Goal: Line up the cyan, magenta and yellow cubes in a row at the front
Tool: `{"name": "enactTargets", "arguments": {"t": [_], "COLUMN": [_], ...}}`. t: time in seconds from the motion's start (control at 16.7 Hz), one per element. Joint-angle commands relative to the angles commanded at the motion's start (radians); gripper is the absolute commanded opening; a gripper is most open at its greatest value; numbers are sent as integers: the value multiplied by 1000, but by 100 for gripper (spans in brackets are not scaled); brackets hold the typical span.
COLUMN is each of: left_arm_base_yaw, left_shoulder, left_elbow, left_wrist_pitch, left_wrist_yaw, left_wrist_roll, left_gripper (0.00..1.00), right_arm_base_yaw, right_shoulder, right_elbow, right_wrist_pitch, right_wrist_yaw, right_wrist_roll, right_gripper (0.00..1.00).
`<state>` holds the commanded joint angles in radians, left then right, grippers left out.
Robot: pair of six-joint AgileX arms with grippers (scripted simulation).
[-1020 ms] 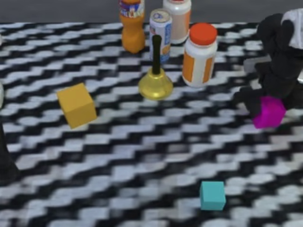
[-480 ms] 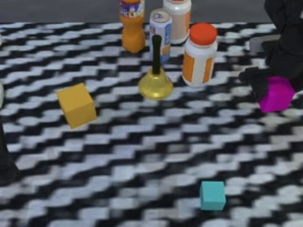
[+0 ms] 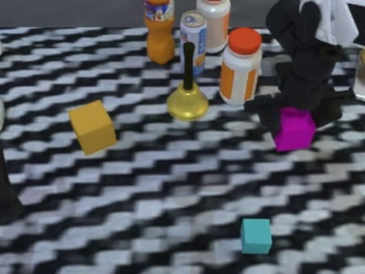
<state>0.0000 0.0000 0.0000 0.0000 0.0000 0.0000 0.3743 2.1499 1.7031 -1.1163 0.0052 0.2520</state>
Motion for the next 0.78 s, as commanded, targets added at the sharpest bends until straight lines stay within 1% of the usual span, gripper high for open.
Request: {"name": "enactTargets", "arguments": {"t": [0.36, 0.48, 0.6, 0.66, 0.78], "left_arm_base_yaw": [0, 0, 0, 0, 0], "left_shoulder": [0, 0, 0, 0, 0], "left_elbow": [0, 0, 0, 0, 0], "left_wrist_pitch": [0, 0, 0, 0, 0], "left_wrist_yaw": [0, 0, 0, 0, 0], "left_wrist_roll": [0, 0, 0, 0, 0], "left_gripper": [100, 100, 100, 100, 100], "right_arm_base_yaw": [323, 417, 483, 502, 511], "right_shoulder": [-111, -150, -183, -194, -200], "right_elbow": [-143, -184, -216, -225, -230], "right_wrist_pitch": [13, 21, 31, 34, 36], "right_wrist_yaw": [2, 4, 7, 9, 9], "right_wrist_roll": [418, 530, 599, 618, 627], "right_gripper": [0, 0, 0, 0, 0]}}
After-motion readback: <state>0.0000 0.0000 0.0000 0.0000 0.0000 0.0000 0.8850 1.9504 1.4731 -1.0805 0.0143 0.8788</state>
